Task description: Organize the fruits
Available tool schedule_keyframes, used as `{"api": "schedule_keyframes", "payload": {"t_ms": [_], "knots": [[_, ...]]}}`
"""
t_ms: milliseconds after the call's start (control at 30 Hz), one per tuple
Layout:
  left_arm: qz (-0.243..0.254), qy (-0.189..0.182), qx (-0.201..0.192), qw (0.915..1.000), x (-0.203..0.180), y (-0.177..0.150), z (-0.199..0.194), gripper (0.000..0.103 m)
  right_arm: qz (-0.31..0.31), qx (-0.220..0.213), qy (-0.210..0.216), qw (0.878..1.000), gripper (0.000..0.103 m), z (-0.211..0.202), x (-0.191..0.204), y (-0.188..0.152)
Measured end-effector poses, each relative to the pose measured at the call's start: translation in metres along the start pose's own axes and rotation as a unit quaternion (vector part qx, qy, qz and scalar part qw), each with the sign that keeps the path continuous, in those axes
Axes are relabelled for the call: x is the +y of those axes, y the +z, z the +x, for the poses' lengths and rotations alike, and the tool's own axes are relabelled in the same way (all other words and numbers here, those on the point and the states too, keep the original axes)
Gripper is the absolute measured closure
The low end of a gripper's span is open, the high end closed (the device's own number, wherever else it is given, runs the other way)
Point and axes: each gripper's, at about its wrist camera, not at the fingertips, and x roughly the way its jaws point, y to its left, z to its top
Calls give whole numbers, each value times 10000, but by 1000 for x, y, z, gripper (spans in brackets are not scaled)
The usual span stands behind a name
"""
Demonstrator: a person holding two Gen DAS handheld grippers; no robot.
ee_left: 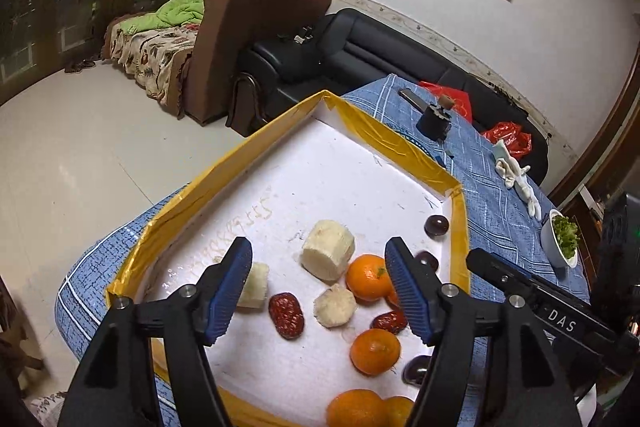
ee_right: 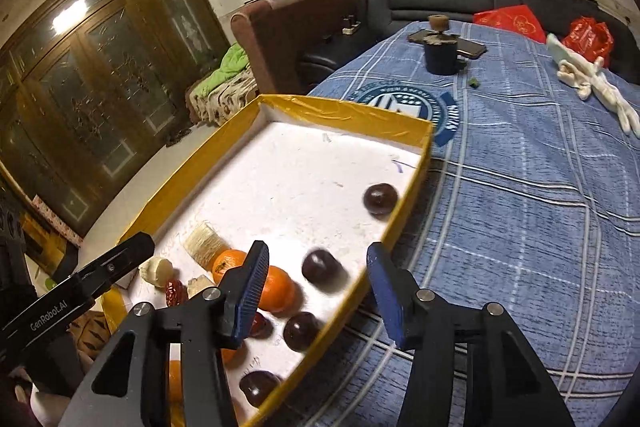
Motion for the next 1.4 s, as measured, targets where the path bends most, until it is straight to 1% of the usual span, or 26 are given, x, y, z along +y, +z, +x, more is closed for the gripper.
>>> {"api": "schedule_keyframes", "payload": {"t_ms": [67, 167, 233, 300, 367, 567, 867, 1067, 1400], "knots": [[88, -13, -16, 10000, -7, -3, -3, 34, 35, -42, -64, 10000, 44, -8, -5, -3], [317, 62, -101, 9994, -23, -8, -11, 27, 34, -113, -220, 9997, 40, -19, -13, -11], [542, 261, -244, 9979, -37, -13, -18, 22, 24, -132, -320, 9994, 39, -26, -19, -18], [745, 555, -424, 9948, -51, -18, -25, 12, 52, -146, -419, 9990, 38, -34, -26, -25], [872, 676, -544, 9924, -63, -23, -31, 9, 159, -168, -502, 9985, 36, -42, -34, -34], [1100, 729, -401, 9904, -85, -33, -32, 8, 571, -251, -505, 9968, 34, -65, -53, -60], [1502, 725, -294, 9856, -115, -50, -34, 8, 715, -285, -579, 9953, 33, -82, -64, -82], [1619, 707, -224, 9840, -122, -56, -34, 8, 739, -286, -619, 9949, 32, -88, -65, -89], [1610, 664, -184, 9845, -121, -58, -35, 8, 499, -271, -773, 9954, 30, -88, -52, -93]]}}
